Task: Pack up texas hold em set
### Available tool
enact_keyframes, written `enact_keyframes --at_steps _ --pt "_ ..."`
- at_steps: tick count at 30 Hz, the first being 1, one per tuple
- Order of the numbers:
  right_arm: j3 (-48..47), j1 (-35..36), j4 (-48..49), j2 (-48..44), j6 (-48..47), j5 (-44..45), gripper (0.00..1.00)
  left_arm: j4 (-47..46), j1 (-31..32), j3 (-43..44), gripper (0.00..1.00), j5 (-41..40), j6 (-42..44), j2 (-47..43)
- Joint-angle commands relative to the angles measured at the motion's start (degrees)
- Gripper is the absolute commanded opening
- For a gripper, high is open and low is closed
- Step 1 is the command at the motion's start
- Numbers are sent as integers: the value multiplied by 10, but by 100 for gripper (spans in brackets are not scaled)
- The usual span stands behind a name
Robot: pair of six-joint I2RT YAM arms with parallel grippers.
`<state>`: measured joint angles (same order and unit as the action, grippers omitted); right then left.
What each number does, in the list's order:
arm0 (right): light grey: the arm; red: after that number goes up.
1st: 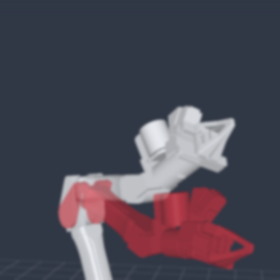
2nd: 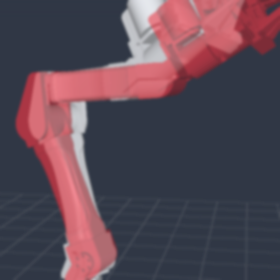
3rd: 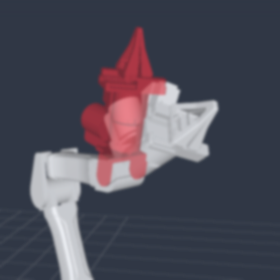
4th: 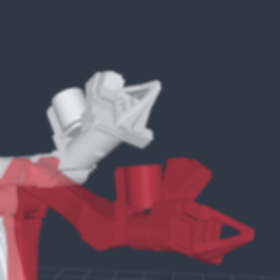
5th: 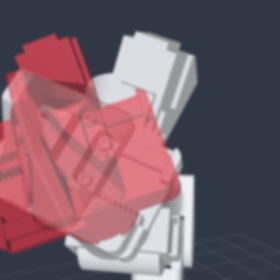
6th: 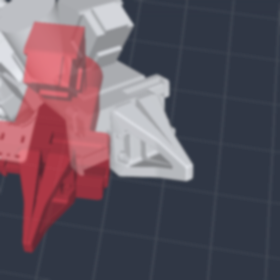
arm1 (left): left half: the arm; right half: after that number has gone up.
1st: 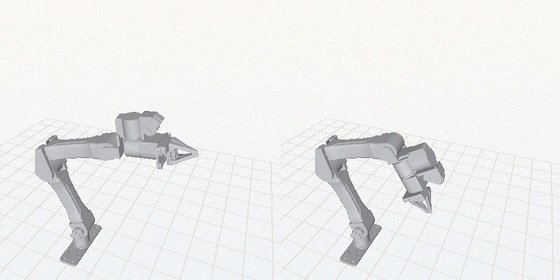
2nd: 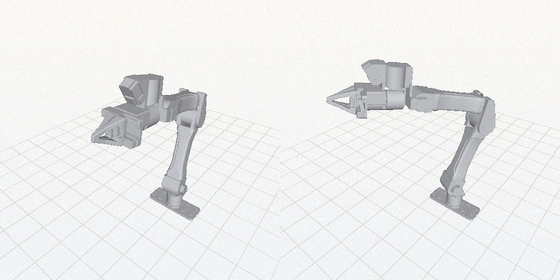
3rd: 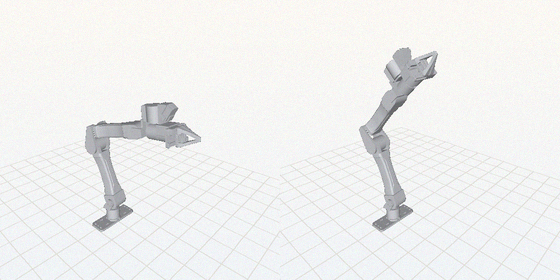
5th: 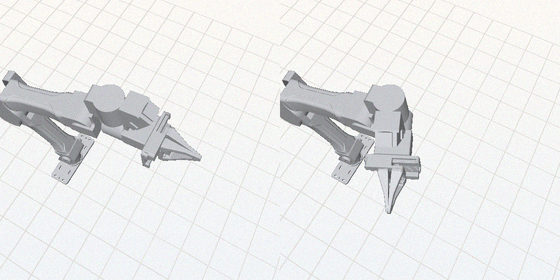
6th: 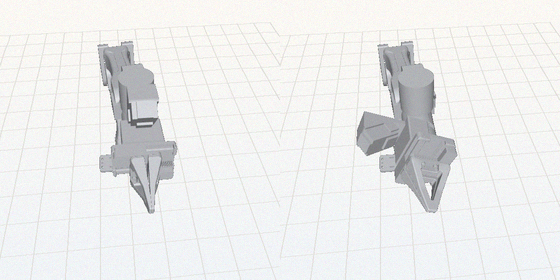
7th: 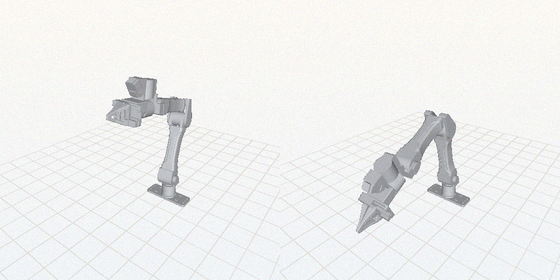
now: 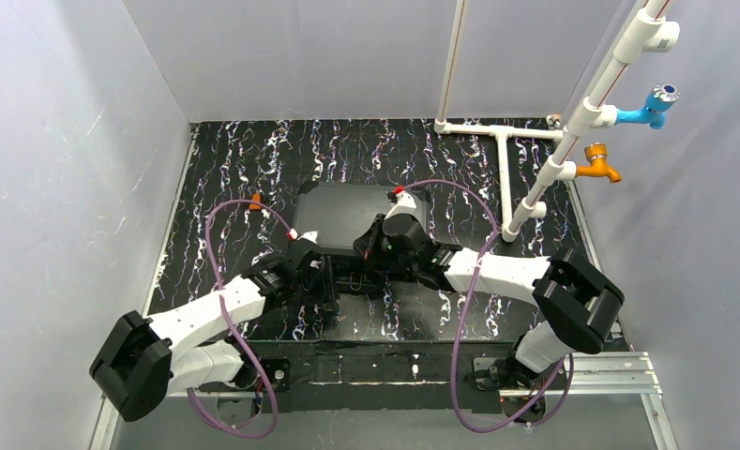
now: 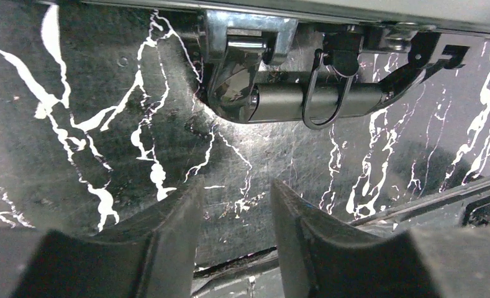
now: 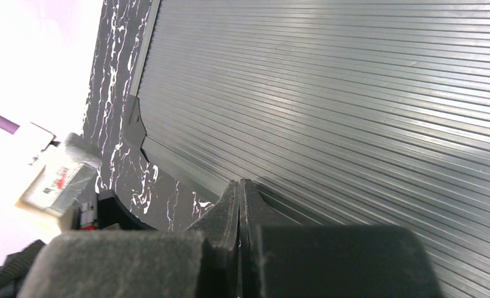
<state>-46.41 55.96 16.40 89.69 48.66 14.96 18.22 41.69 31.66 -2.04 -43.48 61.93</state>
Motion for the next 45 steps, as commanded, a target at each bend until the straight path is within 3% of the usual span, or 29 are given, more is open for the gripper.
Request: enact_keyframes --at_steps 1,6,15,29,45 --pt "103 7 -438 131 -36 8 1 -63 15 -7 39 -13 -22 28" --pt "117 7 -453 87 -13 31 1 -87 22 -8 35 -19 -23 52" --pt "99 7 -453 143 -16 23 1 -110 39 -19 32 -48 -34 76" --pt "97 7 -444 153 -23 17 1 -179 64 -26 25 -96 -52 144" --pt "99 7 -444 150 -24 21 1 -203 66 -30 24 -143 -66 88"
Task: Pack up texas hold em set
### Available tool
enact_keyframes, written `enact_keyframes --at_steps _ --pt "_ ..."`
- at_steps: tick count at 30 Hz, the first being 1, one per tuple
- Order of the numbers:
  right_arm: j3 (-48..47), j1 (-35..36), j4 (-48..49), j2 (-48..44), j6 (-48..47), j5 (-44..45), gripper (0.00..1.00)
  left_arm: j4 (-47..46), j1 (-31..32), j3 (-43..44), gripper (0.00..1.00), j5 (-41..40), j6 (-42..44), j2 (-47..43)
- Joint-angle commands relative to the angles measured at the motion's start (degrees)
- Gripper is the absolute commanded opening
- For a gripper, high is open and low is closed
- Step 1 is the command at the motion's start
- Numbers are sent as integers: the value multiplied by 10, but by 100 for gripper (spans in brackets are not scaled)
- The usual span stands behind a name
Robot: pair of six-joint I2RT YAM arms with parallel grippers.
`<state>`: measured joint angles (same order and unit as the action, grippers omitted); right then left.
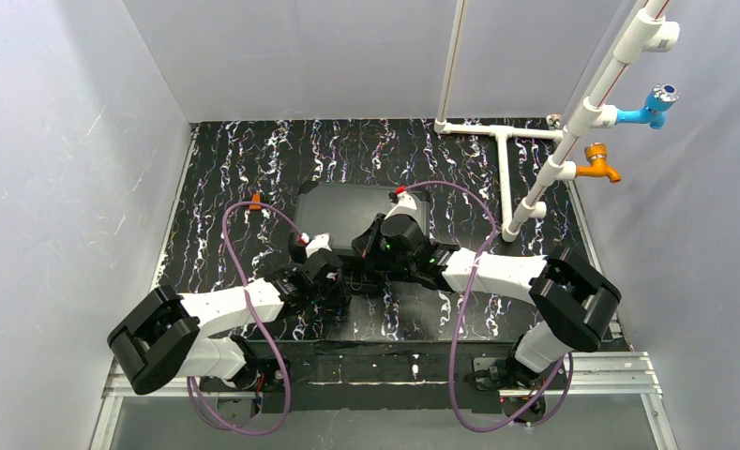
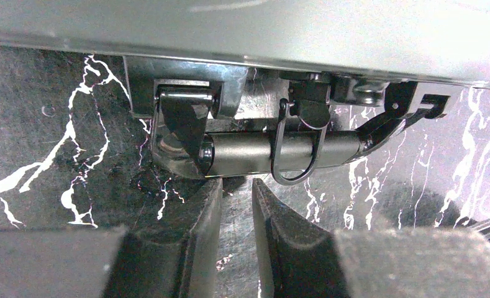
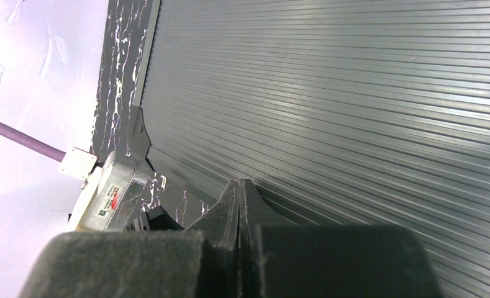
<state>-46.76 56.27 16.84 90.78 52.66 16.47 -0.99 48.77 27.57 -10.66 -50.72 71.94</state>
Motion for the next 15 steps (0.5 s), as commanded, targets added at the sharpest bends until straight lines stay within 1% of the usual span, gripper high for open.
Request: enact_keyframes --at_steps 1,15 --pt "103 4 -449 139 -63 6 1 -10 -5 14 24 -58 6 -12" --pt "104 4 -448 137 -64 6 1 -22 -4 29 24 -56 5 -13"
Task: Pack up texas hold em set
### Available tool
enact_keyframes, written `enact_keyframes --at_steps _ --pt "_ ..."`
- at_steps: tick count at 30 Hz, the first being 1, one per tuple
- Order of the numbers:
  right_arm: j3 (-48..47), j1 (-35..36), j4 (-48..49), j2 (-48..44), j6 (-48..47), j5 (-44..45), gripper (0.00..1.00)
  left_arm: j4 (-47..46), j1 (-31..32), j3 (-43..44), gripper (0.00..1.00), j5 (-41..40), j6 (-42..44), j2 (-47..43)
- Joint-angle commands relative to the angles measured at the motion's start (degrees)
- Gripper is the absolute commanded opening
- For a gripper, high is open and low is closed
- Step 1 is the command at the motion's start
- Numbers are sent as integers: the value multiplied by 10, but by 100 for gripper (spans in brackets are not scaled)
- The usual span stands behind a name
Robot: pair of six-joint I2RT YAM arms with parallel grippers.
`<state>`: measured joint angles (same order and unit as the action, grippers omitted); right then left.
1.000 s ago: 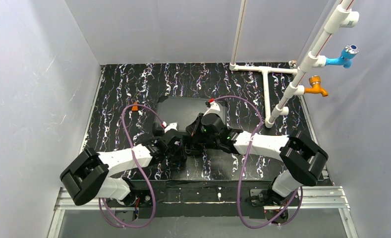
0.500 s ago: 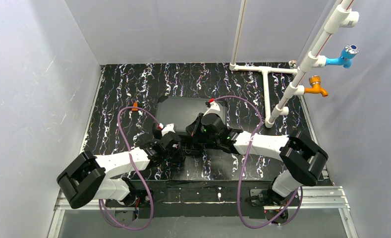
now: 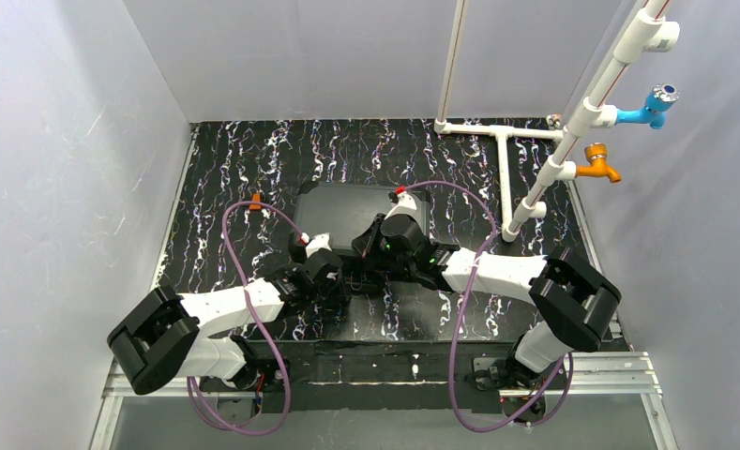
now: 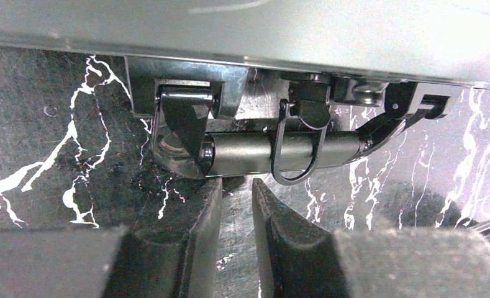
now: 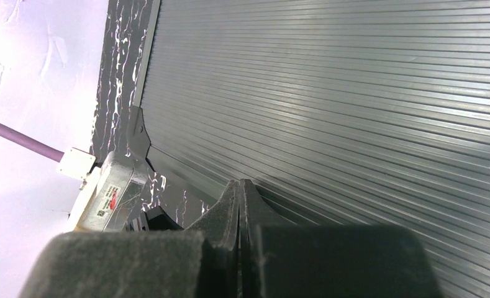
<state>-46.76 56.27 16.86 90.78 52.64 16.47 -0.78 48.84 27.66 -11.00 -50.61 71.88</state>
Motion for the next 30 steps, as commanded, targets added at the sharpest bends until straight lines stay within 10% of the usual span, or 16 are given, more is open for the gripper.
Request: enact_keyframes --at_steps 1,30 --pt "103 4 -448 137 -64 6 1 -24 -5 30 24 -53 4 -14" --pt "106 4 -446 134 -64 5 1 -83 -6 59 26 -37 19 -43"
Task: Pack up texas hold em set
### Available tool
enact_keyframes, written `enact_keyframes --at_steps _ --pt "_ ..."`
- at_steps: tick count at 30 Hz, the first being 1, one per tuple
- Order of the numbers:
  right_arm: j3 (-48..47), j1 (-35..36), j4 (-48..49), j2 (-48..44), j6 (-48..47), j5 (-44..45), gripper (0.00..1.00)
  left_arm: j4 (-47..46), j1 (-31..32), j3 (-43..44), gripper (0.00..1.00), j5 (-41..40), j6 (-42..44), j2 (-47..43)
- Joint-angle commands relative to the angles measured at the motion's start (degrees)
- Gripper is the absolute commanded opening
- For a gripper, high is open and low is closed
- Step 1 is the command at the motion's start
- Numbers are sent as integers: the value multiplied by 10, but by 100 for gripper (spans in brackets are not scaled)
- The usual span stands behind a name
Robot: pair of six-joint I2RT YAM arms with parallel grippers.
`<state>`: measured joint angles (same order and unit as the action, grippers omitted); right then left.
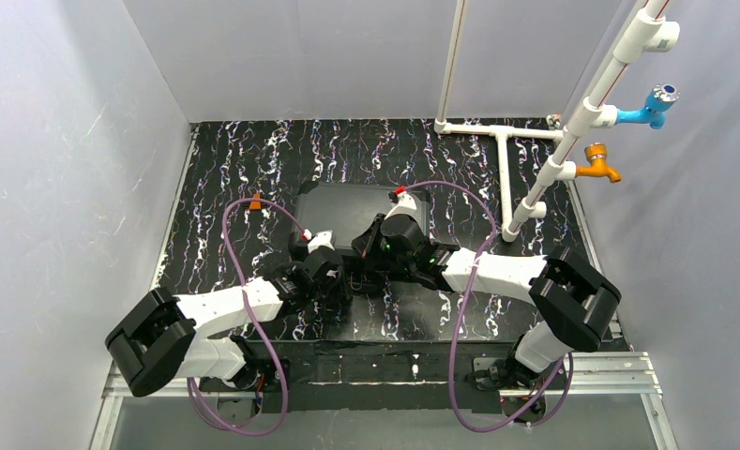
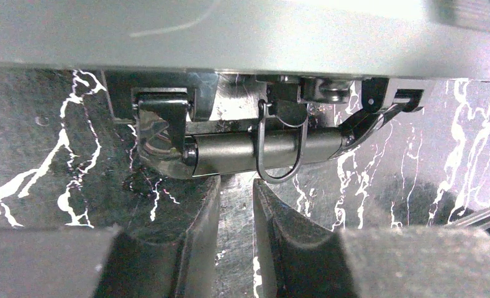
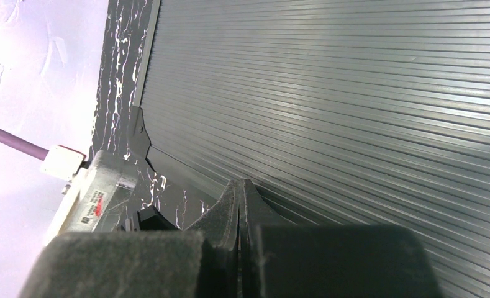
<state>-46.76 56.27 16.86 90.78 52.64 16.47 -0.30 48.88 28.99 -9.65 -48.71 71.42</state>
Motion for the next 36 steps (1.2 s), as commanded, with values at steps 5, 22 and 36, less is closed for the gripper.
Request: enact_keyframes --at_steps 5,22,36 --pt "107 4 -445 133 -64 5 1 -88 -6 56 26 -60 8 -68" --pt "107 4 -445 133 -64 4 1 -83 -6 69 28 -70 47 -64" --pt "106 4 -445 133 -66 4 1 -23 -5 25 20 -32 85 -96"
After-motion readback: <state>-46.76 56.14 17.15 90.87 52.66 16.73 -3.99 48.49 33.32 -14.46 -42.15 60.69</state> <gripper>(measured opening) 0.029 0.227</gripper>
